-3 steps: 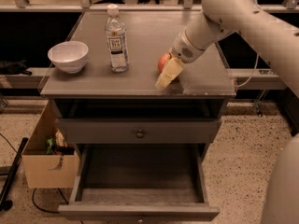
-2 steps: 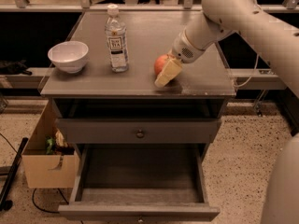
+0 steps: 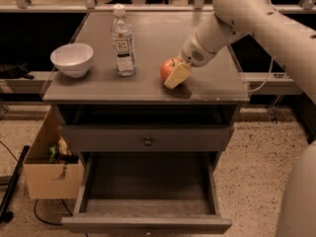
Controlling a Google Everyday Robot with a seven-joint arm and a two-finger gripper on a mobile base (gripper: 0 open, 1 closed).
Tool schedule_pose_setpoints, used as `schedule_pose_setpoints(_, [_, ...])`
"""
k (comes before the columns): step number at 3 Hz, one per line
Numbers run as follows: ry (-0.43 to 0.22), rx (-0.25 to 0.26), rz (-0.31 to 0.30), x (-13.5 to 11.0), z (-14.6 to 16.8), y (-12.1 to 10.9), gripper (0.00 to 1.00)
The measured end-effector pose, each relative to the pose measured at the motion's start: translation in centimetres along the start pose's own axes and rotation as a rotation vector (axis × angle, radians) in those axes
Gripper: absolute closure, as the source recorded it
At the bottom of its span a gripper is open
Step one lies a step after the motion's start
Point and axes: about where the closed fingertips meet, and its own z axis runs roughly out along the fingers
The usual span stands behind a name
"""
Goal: Place apple into middle drawer
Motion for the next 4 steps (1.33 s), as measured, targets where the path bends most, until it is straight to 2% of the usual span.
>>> schedule_pose_setpoints(1, [0.000, 0.000, 0.000, 0.0, 0.0, 0.0, 0.93])
schedule_pose_setpoints(2, [0.000, 0.000, 0.000, 0.0, 0.0, 0.0, 1.00])
schedule_pose_setpoints(3, [0.003, -0.003, 0.009, 0.5, 0.2, 0.0, 1.00])
schedule_pose_setpoints(4, [-0.016, 0.022, 0.007, 1.6, -1.7, 0.7, 1.00])
